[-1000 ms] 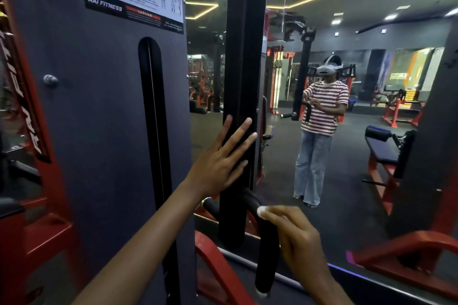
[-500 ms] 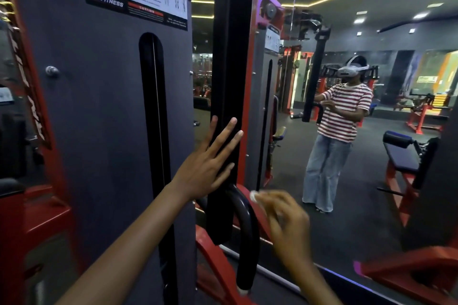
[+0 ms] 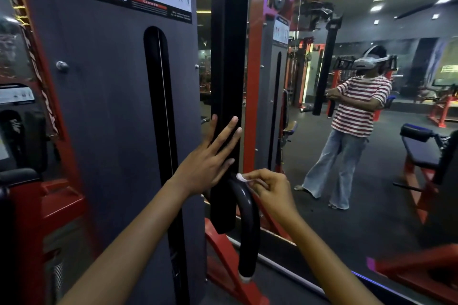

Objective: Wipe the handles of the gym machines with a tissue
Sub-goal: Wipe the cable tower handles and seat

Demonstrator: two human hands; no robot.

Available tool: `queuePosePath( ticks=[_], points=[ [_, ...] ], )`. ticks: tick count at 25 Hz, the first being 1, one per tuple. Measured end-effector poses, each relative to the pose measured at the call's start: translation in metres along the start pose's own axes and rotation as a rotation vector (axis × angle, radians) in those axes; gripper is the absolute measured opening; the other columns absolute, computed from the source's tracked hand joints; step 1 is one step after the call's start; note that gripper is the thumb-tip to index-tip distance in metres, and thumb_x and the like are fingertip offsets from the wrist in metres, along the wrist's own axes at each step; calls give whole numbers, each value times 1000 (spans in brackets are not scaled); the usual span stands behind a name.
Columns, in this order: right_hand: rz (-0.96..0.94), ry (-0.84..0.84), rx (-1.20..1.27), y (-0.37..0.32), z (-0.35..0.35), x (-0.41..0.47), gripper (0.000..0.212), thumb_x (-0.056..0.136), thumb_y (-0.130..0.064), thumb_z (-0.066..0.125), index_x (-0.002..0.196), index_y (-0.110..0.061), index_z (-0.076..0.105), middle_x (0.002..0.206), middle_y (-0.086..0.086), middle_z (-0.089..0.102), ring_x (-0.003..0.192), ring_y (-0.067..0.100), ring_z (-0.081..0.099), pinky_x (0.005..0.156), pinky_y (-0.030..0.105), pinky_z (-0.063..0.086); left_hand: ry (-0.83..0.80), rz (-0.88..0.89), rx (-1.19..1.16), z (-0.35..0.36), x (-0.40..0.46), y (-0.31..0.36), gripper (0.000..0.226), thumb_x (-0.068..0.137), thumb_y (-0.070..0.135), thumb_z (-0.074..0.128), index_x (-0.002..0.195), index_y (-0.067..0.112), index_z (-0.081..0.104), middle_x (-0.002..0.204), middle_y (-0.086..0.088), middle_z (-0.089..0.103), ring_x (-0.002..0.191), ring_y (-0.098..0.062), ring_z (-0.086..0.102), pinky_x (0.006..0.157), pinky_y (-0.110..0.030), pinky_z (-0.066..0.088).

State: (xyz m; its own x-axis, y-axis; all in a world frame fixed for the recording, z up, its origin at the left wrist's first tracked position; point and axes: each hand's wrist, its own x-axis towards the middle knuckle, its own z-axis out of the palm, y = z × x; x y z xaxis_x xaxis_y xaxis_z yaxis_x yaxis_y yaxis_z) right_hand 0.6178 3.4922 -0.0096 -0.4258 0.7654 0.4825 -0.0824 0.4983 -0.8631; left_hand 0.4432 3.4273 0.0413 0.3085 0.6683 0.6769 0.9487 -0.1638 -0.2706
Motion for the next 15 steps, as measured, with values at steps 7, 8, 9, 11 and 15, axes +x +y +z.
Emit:
queuePosePath(
  ticks=[7, 8, 9, 11, 15],
  points=[
    [104, 181, 322, 31, -3, -73, 24, 81, 12, 59, 73, -7, 71, 81, 0, 73, 77, 7, 65, 68, 14, 49, 21, 18, -10, 0, -2, -2, 63, 99, 28, 44, 150, 7, 13, 159, -10, -1, 143, -42, -11, 84, -34, 56],
    [98, 185, 340, 36, -3, -80, 27, 80, 11, 60, 69, -10, 72, 82, 2, 73, 78, 9, 66, 69, 15, 50, 24, 14, -10, 0, -3, -3, 63, 99, 28, 43, 150, 7, 13, 159, -10, -1, 143, -42, -11, 86, -34, 56],
    [89, 168, 337, 42, -2, -86, 32, 80, 13, 59, 67, -14, 72, 84, 4, 73, 79, 10, 66, 69, 16, 50, 25, 8, -8, 0, -3, -3, 63, 99, 28, 43, 150, 7, 13, 159, -10, -1, 143, -42, -11, 90, -35, 54],
    [79, 103, 288, 50, -4, -93, 41, 81, 16, 57, 65, -18, 71, 86, 5, 73, 78, 11, 66, 68, 18, 49, 28, 6, 1, 0, -4, -3, 63, 99, 28, 44, 150, 7, 13, 159, -11, 0, 142, -42, -12, 97, -37, 48],
    [-15, 84, 79, 36, -18, -86, 42, 81, 19, 55, 74, -19, 73, 84, 2, 71, 85, 13, 67, 76, 23, 50, 37, 31, 74, 3, -5, -9, 63, 99, 33, 42, 150, 8, 13, 159, -10, 1, 143, -42, -9, 108, -39, 33]
  ],
)
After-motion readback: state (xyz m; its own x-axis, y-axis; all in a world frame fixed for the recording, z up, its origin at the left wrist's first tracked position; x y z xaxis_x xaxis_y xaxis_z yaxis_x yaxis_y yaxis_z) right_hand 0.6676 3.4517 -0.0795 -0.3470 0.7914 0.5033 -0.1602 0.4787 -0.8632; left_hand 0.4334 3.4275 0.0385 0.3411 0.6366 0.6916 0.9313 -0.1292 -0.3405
